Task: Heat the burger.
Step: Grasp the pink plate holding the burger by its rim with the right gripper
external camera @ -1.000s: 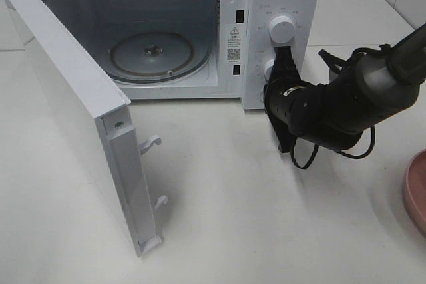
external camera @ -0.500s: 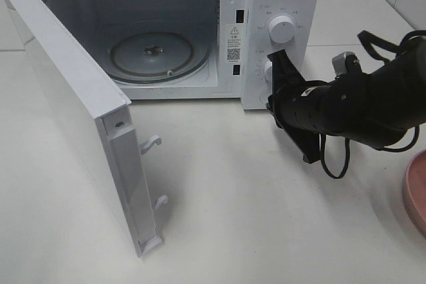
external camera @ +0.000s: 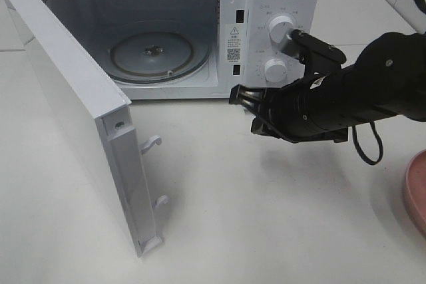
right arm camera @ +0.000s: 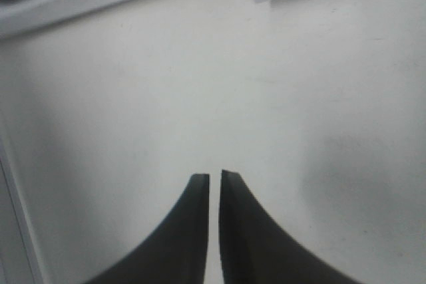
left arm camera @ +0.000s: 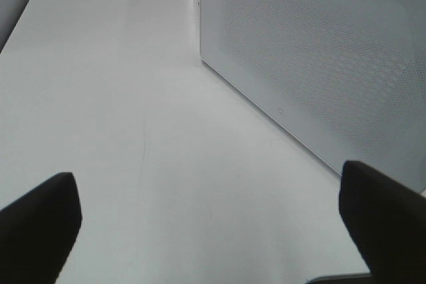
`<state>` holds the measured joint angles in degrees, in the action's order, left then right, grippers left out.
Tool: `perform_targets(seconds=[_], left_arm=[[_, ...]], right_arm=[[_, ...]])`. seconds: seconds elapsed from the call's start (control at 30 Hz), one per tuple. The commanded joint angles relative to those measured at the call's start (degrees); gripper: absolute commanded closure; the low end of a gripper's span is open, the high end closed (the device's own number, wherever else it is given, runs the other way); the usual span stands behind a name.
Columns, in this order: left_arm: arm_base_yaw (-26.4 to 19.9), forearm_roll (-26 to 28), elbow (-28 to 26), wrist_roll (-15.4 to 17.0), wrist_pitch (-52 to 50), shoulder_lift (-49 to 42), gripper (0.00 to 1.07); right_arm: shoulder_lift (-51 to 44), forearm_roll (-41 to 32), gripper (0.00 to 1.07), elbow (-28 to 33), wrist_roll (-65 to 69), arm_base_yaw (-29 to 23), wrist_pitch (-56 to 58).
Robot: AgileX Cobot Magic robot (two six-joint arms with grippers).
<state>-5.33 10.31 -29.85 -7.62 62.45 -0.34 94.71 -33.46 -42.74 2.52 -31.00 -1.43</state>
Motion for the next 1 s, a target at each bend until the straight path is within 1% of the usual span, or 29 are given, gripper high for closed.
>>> perform_targets(seconds=[0.03,0.07,0.17,0.23,0.27,0.33,0.37,0.43,0.47,0.53,0.57,0.6,0.63,0.67,0.7,0.77,0.8,0.83,0.9,0.97,1.0], left_arm=[[0.0,0.1,0.1,0.3,-0.9,-1.0,0.09],[0.0,0.1,0.1,0.3,-0.9,-1.0,0.09],[0.0,0.1,0.1,0.3,-0.9,-1.0,0.09],[0.0,0.1,0.1,0.3,-0.9,-1.0,0.09],[0.0,0.1,0.1,0.3,-0.9,-1.0,0.09],[0.0,0.1,0.1,0.3,-0.9,-1.0,0.09],[0.0,0.1,0.1,0.3,-0.9,-1.0,0.09],[0.0,0.1,0.1,0.3,-0.9,-1.0,0.09],[0.0,0.1,0.1,0.3,-0.9,-1.0,0.09],[0.0,0.1,0.1,0.3,-0.9,-1.0,0.09],[0.0,0.1,0.1,0.3,-0.9,-1.0,0.09],[0.0,0.1,0.1,0.3,-0.9,-1.0,0.09],[0.0,0.1,0.1,0.3,-0.9,-1.0,0.09],[0.0,0.1,0.1,0.3,-0.9,-1.0,0.09],[0.0,0.1,0.1,0.3,-0.9,-1.0,0.09],[0.0,0.1,0.1,0.3,-0.9,-1.0,0.09],[0.0,0.1,0.1,0.3,-0.9,-1.0,0.09],[0.0,0.1,0.1,0.3,-0.9,-1.0,0.09],[0.0,0.1,0.1,0.3,-0.9,-1.0,0.09],[0.0,0.1,0.1,0.3,-0.9,-1.0,0.09],[0.0,0.1,0.1,0.3,-0.9,-1.0,0.09]], right_arm=[[-3.1,5.3,0.95,0.2,-9.8,0.3,8.1],[-4.6,8.1,0.94,0.2,-11.0,0.3,11.6],[-5.4,9.9,0.94,0.2,-11.0,0.3,13.6],[-8.8,16.6,0.93,0.2,-10.3,0.3,21.6],[-8.8,16.6,0.93,0.2,-10.3,0.3,21.6],[-10.8,20.3,0.91,0.2,-8.8,0.3,27.6],[-10.8,20.3,0.91,0.2,-8.8,0.3,27.6],[-12.8,24.5,0.89,0.2,-6.1,0.3,32.9],[-12.8,24.5,0.89,0.2,-6.1,0.3,32.9],[-14.8,28.9,0.86,0.2,-2.5,0.3,37.5],[-14.8,28.9,0.86,0.2,-2.5,0.3,37.5],[-16.0,31.4,0.84,0.2,-0.2,0.3,40.3],[-16.0,31.4,0.84,0.2,-0.2,0.3,40.3],[-16.7,32.4,0.81,0.2,0.9,0.6,41.3],[-18.3,33.5,0.77,0.3,2.1,2.2,43.3],[-19.0,33.9,0.76,0.3,2.3,3.0,44.0],[-20.3,34.8,0.73,0.3,2.2,4.6,46.1],[-20.3,34.8,0.73,0.3,2.2,4.6,46.1],[-21.9,36.6,0.70,0.3,2.2,6.9,48.9],[-22.3,37.5,0.68,0.4,2.2,7.8,49.7],[-23.1,39.1,0.64,0.9,2.2,9.6,50.8]])
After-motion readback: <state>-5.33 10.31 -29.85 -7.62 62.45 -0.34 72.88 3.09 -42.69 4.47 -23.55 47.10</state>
